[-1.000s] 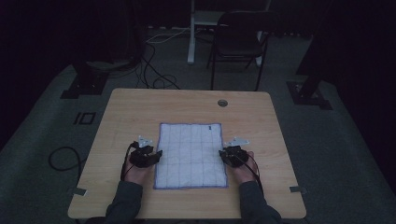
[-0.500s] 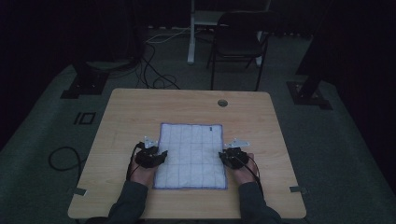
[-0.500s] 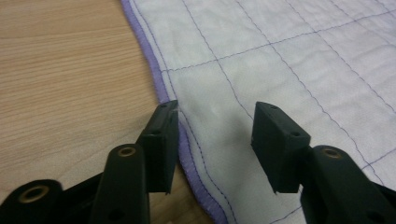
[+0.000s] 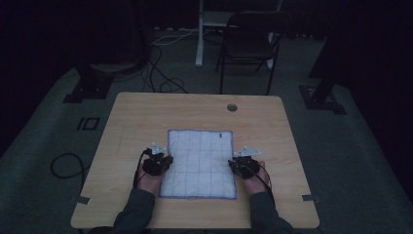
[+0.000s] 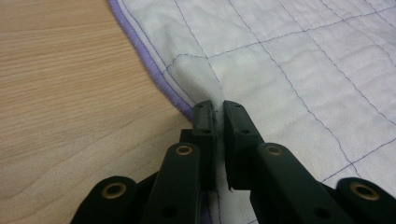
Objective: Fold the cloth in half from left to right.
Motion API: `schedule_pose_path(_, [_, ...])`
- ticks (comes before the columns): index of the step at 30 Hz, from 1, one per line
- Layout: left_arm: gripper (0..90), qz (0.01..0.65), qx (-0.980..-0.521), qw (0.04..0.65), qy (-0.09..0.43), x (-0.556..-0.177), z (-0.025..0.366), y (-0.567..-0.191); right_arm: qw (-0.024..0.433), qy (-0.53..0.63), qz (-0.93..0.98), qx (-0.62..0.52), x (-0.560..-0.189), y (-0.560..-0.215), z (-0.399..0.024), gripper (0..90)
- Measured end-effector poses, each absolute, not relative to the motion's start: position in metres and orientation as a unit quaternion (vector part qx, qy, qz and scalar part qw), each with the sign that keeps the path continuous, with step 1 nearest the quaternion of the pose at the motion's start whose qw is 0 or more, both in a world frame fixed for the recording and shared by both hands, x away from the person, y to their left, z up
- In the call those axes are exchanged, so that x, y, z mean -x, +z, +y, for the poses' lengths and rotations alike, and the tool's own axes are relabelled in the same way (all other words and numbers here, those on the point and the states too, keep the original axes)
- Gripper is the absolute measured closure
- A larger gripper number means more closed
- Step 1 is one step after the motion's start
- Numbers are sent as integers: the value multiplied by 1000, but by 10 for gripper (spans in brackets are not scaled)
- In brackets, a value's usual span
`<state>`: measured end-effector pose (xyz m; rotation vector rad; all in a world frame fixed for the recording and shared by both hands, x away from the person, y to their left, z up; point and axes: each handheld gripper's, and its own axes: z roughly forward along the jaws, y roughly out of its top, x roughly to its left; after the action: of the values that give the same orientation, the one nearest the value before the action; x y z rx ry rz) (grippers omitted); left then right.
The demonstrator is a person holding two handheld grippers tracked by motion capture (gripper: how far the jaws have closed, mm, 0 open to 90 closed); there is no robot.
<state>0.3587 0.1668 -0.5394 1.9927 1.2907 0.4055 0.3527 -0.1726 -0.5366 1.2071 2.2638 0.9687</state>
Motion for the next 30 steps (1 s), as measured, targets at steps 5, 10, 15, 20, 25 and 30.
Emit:
schedule_pose_path(5, [864, 505, -769, 368, 134, -362, 172, -538, 203, 353, 808, -426, -349, -533, -175, 726])
schedule_pose_path(10, [871, 497, -767, 386, 128, -361, 173, -530, 214, 363, 808, -412, -342, -529, -179, 729])
schedule_pose_path(15, [873, 487, -766, 400, 126, -360, 173, -521, 215, 361, 811, -408, -341, -529, -182, 730])
schedule_pose_path(20, [872, 474, -768, 412, 127, -360, 168, -510, 213, 360, 813, -406, -341, -531, -182, 729])
schedule_pose_path(25, [872, 459, -772, 421, 125, -361, 161, -501, 210, 358, 816, -402, -342, -533, -180, 728])
schedule_pose_path(30, [872, 450, -773, 433, 112, -362, 154, -494, 206, 354, 819, -403, -343, -535, -179, 728])
